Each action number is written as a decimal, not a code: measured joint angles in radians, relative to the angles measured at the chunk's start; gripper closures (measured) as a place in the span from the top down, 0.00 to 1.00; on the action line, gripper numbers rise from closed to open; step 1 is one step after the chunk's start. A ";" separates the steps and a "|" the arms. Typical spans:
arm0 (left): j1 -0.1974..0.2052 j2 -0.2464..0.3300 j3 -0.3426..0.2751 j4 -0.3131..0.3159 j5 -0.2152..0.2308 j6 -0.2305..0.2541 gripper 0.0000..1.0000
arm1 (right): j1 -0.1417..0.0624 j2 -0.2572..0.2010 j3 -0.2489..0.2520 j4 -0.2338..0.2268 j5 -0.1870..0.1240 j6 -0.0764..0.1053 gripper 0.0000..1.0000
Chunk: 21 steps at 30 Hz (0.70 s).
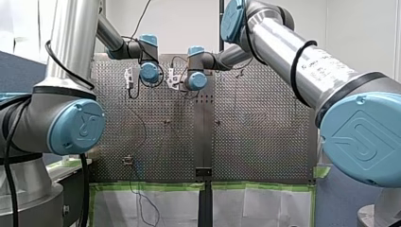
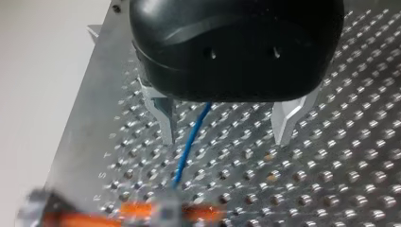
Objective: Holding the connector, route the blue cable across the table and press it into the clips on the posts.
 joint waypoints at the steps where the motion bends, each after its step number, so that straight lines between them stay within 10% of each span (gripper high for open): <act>1: 0.003 -0.001 0.007 0.000 0.004 -0.001 0.98 | 0.000 0.000 0.000 0.000 0.000 0.000 0.00; 7: 0.015 -0.003 0.026 -0.014 0.019 -0.007 0.89 | -0.003 0.000 0.000 0.000 -0.001 0.000 0.00; 15: 0.017 -0.004 0.027 -0.029 0.011 -0.017 0.07 | -0.004 0.001 0.000 0.006 -0.003 -0.002 0.00; 21: 0.018 -0.004 0.027 -0.040 -0.005 -0.018 0.00 | -0.005 0.001 0.001 0.009 -0.003 -0.002 0.00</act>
